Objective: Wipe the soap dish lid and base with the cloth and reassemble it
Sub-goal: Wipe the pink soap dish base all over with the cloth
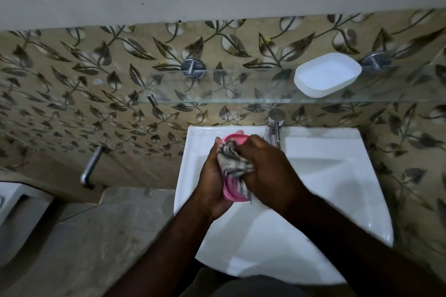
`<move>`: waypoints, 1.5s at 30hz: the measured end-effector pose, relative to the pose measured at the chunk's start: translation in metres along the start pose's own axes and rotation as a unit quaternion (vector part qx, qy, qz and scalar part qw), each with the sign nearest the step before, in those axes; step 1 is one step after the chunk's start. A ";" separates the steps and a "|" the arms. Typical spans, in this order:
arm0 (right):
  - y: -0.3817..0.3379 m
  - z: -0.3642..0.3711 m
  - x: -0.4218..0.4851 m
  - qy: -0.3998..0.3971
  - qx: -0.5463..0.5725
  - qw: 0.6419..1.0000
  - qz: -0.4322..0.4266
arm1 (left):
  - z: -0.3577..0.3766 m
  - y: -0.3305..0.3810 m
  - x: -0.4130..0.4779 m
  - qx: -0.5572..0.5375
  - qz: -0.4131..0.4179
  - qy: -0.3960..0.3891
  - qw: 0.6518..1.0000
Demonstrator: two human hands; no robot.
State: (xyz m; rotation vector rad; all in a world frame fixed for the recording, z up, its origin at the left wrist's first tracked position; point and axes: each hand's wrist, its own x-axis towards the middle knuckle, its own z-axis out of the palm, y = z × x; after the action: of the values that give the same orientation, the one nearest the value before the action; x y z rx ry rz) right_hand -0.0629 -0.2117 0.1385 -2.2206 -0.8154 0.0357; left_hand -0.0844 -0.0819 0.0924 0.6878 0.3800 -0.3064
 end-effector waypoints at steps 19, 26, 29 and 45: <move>-0.017 0.032 0.003 -0.049 -0.118 0.992 -0.021 | -0.031 0.049 0.012 0.068 -0.049 -0.001 0.996; -0.019 0.030 0.039 0.137 -0.177 0.965 0.136 | -0.021 0.057 0.014 0.114 0.009 -0.030 0.993; -0.011 0.029 0.035 0.166 -0.142 0.960 0.175 | -0.016 0.060 0.014 0.144 0.012 -0.045 0.988; -0.015 0.019 0.039 0.148 -0.109 0.963 0.195 | -0.008 0.054 0.010 0.196 0.007 -0.010 0.980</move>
State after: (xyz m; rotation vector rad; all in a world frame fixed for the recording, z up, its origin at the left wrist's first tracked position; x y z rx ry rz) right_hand -0.0450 -0.1699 0.1429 -2.4843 -0.2199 -0.2007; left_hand -0.0563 -0.0389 0.1124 1.0729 0.2962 -0.3799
